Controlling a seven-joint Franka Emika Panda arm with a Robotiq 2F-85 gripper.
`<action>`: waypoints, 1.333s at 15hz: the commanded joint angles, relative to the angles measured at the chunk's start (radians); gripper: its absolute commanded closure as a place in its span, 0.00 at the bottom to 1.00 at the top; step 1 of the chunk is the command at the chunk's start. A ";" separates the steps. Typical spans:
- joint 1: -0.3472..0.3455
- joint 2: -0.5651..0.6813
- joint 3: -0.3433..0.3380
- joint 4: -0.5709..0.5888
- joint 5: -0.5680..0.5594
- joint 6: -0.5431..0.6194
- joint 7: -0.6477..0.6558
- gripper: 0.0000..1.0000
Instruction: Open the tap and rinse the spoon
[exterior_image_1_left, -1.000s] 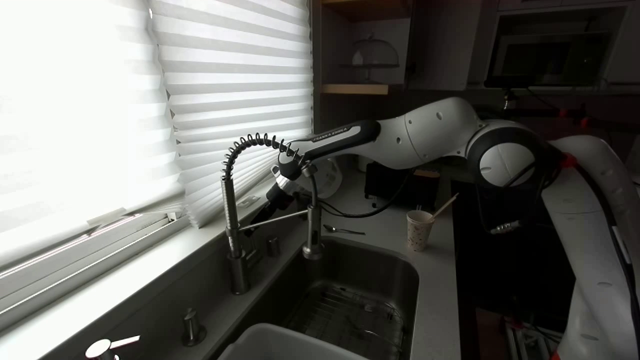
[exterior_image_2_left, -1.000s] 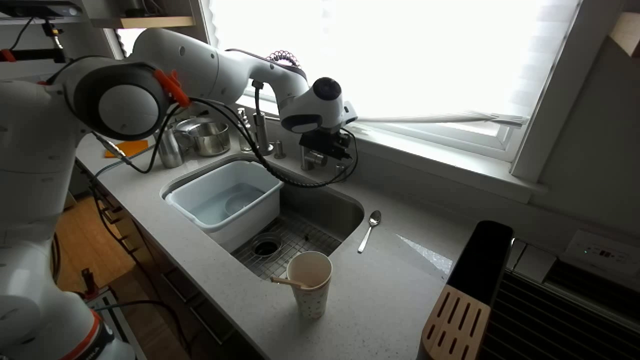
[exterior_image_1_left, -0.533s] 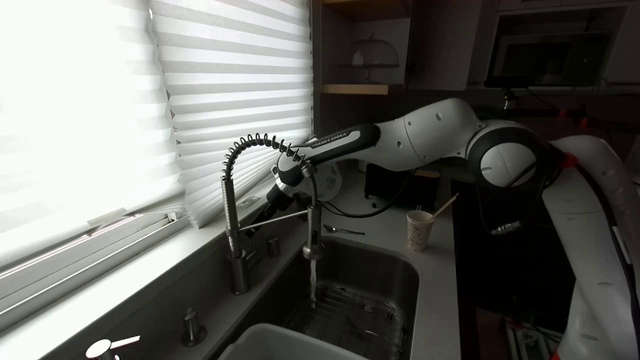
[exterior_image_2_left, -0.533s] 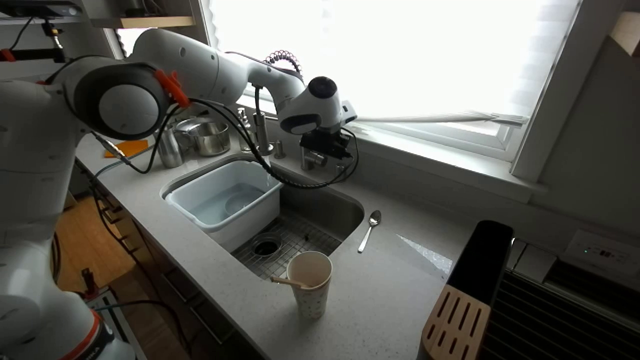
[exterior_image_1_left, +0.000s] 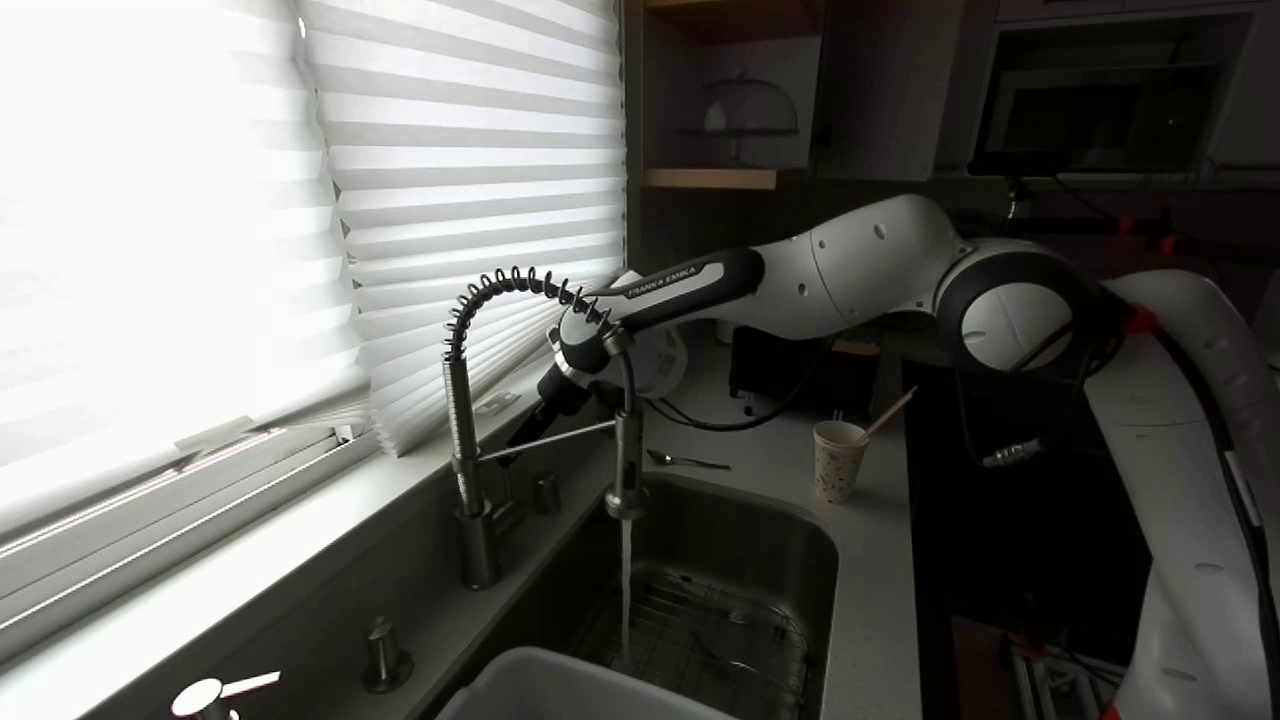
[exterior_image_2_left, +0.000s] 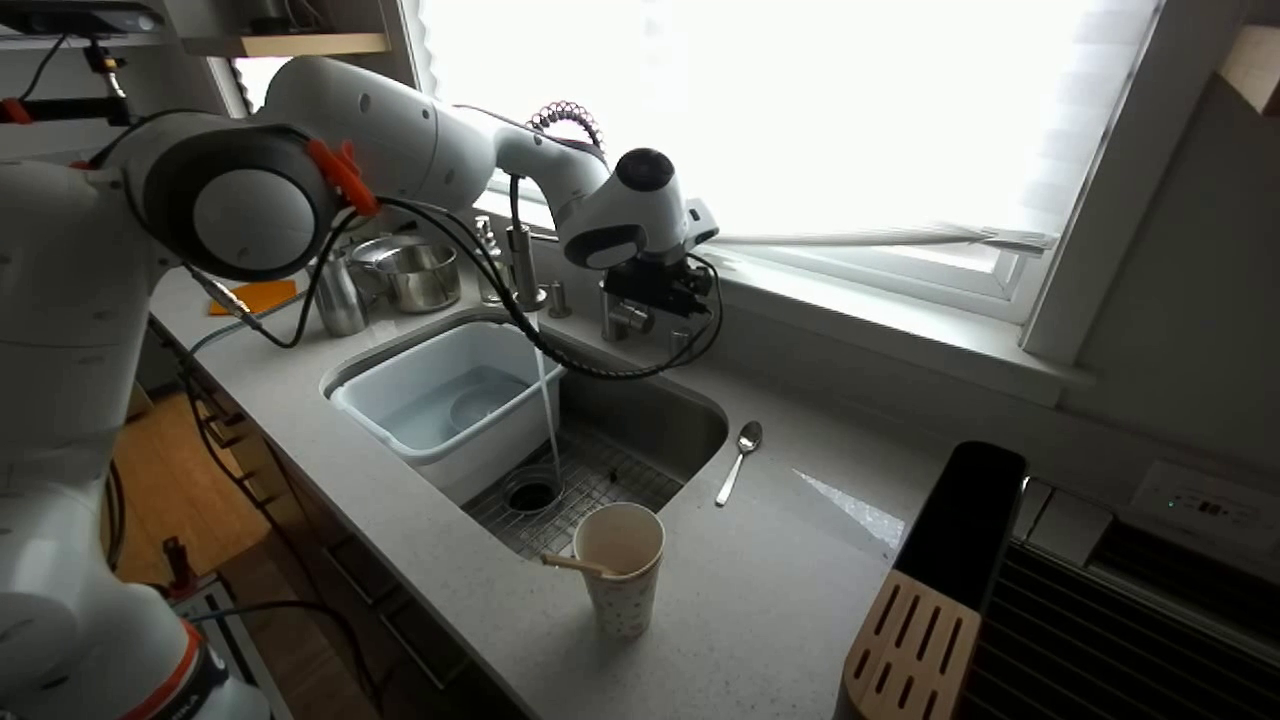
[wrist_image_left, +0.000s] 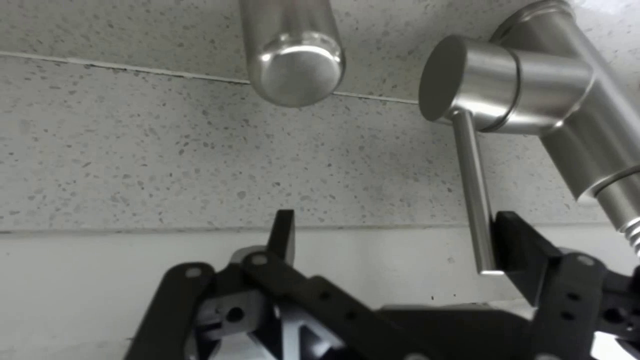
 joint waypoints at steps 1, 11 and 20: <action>-0.052 -0.065 0.027 -0.051 -0.030 -0.099 0.027 0.00; -0.104 -0.177 -0.060 -0.094 -0.116 -0.455 -0.011 0.00; -0.123 -0.298 -0.174 -0.317 -0.378 -0.426 -0.148 0.00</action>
